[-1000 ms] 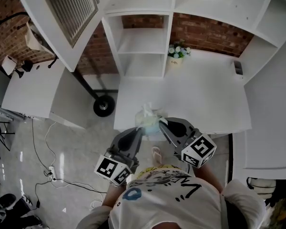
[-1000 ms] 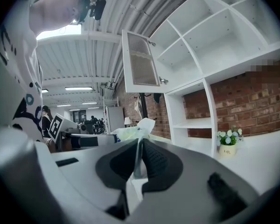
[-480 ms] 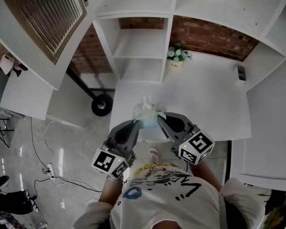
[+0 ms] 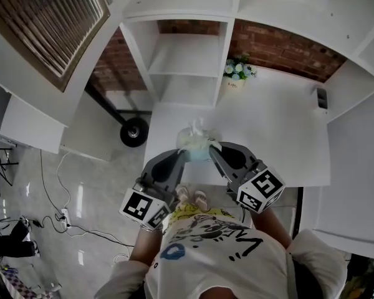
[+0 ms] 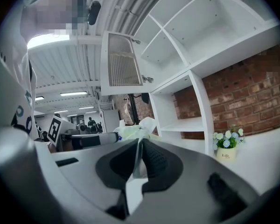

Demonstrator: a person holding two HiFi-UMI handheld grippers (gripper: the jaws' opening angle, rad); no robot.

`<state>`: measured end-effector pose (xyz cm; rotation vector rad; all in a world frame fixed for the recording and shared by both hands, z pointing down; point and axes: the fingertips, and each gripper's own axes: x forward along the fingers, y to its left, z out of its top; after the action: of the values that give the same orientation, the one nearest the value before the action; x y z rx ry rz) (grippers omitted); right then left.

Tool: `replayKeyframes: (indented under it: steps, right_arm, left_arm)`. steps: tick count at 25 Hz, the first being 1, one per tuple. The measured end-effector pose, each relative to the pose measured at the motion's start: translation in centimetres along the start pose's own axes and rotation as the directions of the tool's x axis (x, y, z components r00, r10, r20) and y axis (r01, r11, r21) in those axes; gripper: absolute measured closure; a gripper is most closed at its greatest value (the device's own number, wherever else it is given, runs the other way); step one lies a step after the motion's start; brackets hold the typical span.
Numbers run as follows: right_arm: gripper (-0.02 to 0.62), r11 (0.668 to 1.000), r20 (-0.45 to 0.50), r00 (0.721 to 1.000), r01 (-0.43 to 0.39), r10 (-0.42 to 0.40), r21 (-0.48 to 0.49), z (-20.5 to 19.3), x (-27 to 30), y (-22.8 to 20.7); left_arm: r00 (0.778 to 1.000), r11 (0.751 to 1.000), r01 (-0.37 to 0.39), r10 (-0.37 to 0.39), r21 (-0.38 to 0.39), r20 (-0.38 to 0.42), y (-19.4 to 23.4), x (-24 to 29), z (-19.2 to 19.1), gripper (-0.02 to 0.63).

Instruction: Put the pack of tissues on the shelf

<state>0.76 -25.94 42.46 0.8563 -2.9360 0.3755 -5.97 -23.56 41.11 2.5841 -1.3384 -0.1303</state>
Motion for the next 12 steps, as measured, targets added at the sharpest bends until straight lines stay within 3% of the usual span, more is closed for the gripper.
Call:
replayKeyframes:
  steps: [12]
  right_arm:
    - [0.566, 0.996, 0.04, 0.996, 0.085, -0.085, 0.002, 2.9, 4.5, -2.5]
  left_arm:
    - [0.996, 0.996, 0.09, -0.09, 0.005, 0.003, 4.9, 2.9, 2.9, 0.588]
